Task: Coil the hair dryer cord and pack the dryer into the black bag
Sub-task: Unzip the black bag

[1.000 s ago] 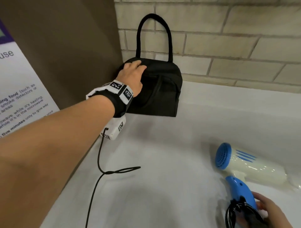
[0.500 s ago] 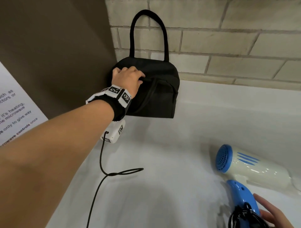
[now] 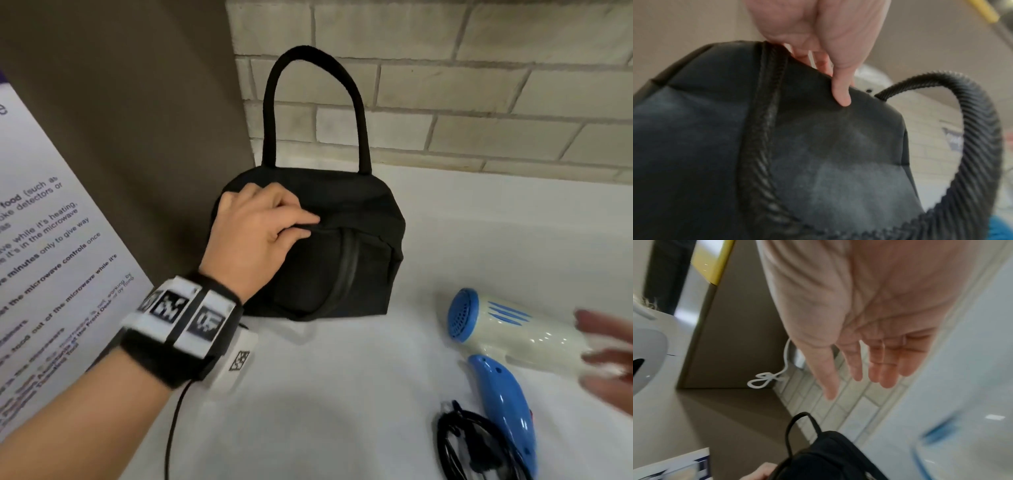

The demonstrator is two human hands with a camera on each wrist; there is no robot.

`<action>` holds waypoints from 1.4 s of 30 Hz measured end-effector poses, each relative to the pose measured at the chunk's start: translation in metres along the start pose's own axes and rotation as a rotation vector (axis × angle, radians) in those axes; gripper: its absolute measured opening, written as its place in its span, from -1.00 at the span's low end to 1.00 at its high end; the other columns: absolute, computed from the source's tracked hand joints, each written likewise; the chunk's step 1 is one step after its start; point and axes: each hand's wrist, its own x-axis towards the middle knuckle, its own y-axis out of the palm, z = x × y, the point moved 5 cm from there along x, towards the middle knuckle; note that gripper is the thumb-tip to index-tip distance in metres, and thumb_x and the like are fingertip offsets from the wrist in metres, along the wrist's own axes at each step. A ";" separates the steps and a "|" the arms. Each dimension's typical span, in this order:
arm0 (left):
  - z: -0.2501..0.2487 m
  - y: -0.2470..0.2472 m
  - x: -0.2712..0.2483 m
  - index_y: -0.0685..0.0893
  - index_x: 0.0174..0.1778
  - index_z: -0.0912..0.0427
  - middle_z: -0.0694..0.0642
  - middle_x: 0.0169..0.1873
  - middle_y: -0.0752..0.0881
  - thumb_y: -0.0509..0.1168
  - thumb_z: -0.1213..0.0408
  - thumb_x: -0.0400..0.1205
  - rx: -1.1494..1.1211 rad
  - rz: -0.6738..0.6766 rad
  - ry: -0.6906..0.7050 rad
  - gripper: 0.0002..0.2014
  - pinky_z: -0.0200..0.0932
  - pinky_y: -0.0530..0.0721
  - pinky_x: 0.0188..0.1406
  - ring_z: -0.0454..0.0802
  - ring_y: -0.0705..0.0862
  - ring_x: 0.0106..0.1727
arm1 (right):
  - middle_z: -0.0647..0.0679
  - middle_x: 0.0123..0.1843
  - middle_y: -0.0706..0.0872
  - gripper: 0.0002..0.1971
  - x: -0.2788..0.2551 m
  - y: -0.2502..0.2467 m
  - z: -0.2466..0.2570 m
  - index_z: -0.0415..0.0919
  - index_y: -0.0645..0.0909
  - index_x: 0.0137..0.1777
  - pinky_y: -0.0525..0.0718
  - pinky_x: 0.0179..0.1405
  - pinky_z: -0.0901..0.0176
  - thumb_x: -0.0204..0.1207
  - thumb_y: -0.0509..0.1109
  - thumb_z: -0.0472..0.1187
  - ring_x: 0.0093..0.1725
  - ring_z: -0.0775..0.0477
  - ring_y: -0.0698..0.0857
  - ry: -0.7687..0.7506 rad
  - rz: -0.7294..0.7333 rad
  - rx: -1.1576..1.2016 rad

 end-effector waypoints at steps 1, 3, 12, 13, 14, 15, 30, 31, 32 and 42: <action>-0.006 -0.005 -0.010 0.74 -0.06 -0.05 -0.02 -0.19 0.68 0.24 0.10 0.47 -0.032 0.003 0.003 -0.78 -0.25 0.14 -0.07 -0.10 0.45 -0.09 | 0.28 0.09 0.72 -0.38 0.004 0.005 0.029 0.26 0.60 0.10 0.63 -0.10 0.50 -0.08 0.59 0.10 -0.11 0.29 0.67 -0.005 -0.031 0.038; -0.016 -0.012 -0.026 0.72 -0.07 -0.09 -0.11 -0.19 0.62 0.24 0.09 0.47 -0.076 0.008 0.003 -0.80 -0.28 0.15 -0.07 -0.15 0.44 -0.09 | 0.25 -0.05 0.79 -0.67 0.023 0.020 0.072 0.14 0.68 0.03 0.57 -0.01 0.52 0.22 0.48 -0.02 -0.08 0.31 0.70 -0.084 0.038 0.168; -0.047 -0.012 -0.044 0.65 0.07 -0.18 -0.09 -0.08 0.68 0.22 0.11 0.48 -0.087 0.091 0.090 -0.74 -0.24 0.21 -0.04 -0.16 0.40 -0.03 | -0.23 0.00 0.71 -0.78 0.066 0.126 0.077 -0.30 0.57 0.15 0.69 -0.04 0.24 0.54 0.21 -0.39 -0.15 -0.05 0.67 0.119 0.293 0.390; -0.051 -0.009 -0.044 0.65 0.08 -0.19 -0.08 -0.07 0.68 0.25 0.15 0.49 -0.095 0.099 0.119 -0.73 -0.23 0.23 -0.05 -0.15 0.40 -0.04 | -0.16 -0.09 0.70 -0.83 0.066 0.127 0.077 -0.23 0.59 0.04 0.69 -0.22 0.36 0.53 0.23 -0.38 -0.24 0.00 0.67 0.135 0.287 0.383; -0.055 -0.005 -0.043 0.67 0.07 -0.19 -0.08 -0.08 0.70 0.28 0.16 0.49 -0.109 0.094 0.145 -0.74 -0.21 0.24 -0.08 -0.14 0.40 -0.06 | -0.10 -0.18 0.69 -0.85 0.065 0.128 0.077 -0.15 0.59 -0.08 0.65 -0.34 0.41 0.53 0.23 -0.38 -0.30 0.04 0.65 0.138 0.282 0.373; -0.060 -0.002 -0.042 0.69 0.05 -0.18 -0.07 -0.10 0.71 0.29 0.13 0.50 -0.129 0.080 0.165 -0.77 -0.19 0.25 -0.10 -0.14 0.40 -0.08 | -0.06 -0.25 0.66 -0.82 0.065 0.129 0.077 -0.10 0.57 -0.17 0.62 -0.40 0.43 0.53 0.23 -0.38 -0.33 0.06 0.62 0.140 0.269 0.362; -0.077 0.012 -0.041 0.74 0.01 0.09 0.07 -0.23 0.72 0.29 0.22 0.48 -0.203 0.059 0.269 -0.78 0.12 0.63 -0.28 -0.08 0.38 -0.15 | -0.04 -0.47 0.59 -0.84 0.070 0.144 0.063 -0.24 0.62 -0.21 0.47 -0.62 0.45 0.50 0.25 -0.43 -0.52 0.13 0.49 0.253 0.156 0.642; -0.077 0.012 -0.042 0.74 0.00 0.10 0.08 -0.24 0.72 0.31 0.24 0.48 -0.197 0.057 0.273 -0.78 0.11 0.63 -0.29 -0.08 0.38 -0.15 | -0.07 -0.44 0.57 -0.83 0.070 0.143 0.064 -0.25 0.61 -0.23 0.47 -0.62 0.45 0.51 0.24 -0.43 -0.51 0.11 0.48 0.236 0.143 0.602; -0.078 0.013 -0.042 0.75 0.00 0.09 0.08 -0.24 0.72 0.31 0.26 0.48 -0.198 0.049 0.270 -0.79 0.10 0.62 -0.30 -0.08 0.38 -0.16 | -0.10 -0.43 0.56 -0.80 0.070 0.142 0.066 -0.24 0.60 -0.28 0.47 -0.63 0.44 0.52 0.23 -0.43 -0.49 0.08 0.47 0.217 0.129 0.553; -0.079 0.021 -0.037 0.76 -0.02 0.04 0.02 -0.24 0.72 0.39 0.37 0.44 -0.217 0.051 0.199 -0.77 0.12 0.61 -0.26 -0.08 0.38 -0.16 | -0.07 -0.50 0.55 -0.77 0.064 0.095 0.111 -0.25 0.53 -0.41 0.34 -0.69 0.42 0.49 0.29 -0.29 -0.66 0.15 0.46 -0.009 0.048 0.177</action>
